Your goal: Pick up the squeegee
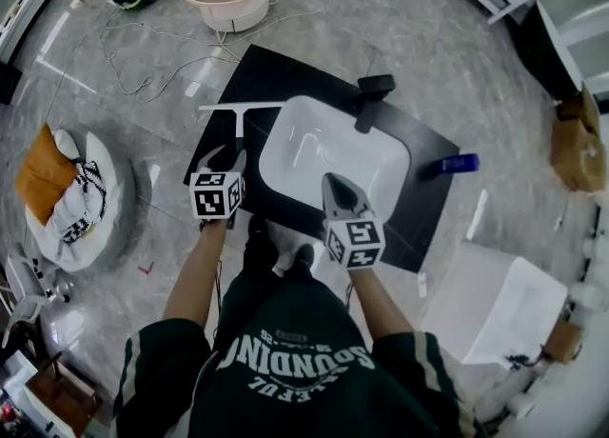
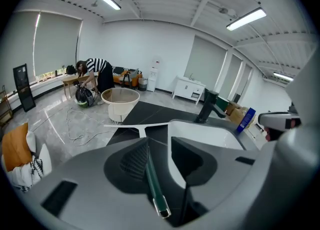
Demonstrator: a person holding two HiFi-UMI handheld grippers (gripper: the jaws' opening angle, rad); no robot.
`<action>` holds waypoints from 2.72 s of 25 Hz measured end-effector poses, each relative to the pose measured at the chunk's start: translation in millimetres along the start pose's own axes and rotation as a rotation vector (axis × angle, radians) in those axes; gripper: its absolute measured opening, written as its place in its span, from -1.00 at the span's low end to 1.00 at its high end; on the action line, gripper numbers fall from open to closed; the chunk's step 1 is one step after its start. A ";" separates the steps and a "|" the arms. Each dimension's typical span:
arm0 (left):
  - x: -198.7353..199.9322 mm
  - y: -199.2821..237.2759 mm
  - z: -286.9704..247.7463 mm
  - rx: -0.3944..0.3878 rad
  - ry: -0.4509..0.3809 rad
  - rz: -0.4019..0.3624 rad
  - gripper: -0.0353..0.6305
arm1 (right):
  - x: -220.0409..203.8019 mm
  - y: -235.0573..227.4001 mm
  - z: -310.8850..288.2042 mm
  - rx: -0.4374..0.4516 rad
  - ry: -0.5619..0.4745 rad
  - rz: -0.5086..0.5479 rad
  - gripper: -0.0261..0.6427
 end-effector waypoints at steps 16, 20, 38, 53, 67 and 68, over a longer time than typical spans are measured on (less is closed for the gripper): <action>-10.1 13.8 -80.8 0.045 0.264 0.011 -0.49 | -14.2 -26.5 17.0 -0.121 0.009 -0.070 -0.92; -13.9 15.9 -96.4 0.038 0.328 0.033 -0.49 | -20.9 -30.9 24.5 -0.148 0.014 -0.091 -0.92; -20.6 24.4 -119.2 0.097 0.422 0.014 -0.60 | -37.5 -42.4 50.0 -0.222 -0.005 -0.165 -0.92; -17.2 -1.2 -82.8 0.042 0.328 -0.034 -0.62 | -31.6 -40.1 68.8 -0.221 -0.047 -0.149 -0.92; 18.1 -68.4 -3.9 -0.082 0.103 -0.080 -0.62 | -6.2 -50.6 106.9 -0.227 -0.149 -0.094 -0.92; 22.9 -73.4 1.9 -0.090 0.081 -0.083 -0.62 | -4.2 -51.7 109.9 -0.230 -0.155 -0.091 -0.92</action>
Point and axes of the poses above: the fingertips, and each gripper's own axes: z backward along the fingers, y to its left, x out of its top, the point moved 4 cm from there along z, backward along the fingers, and after that the axes turned 11 degrees about x, right-handed, at the moved point
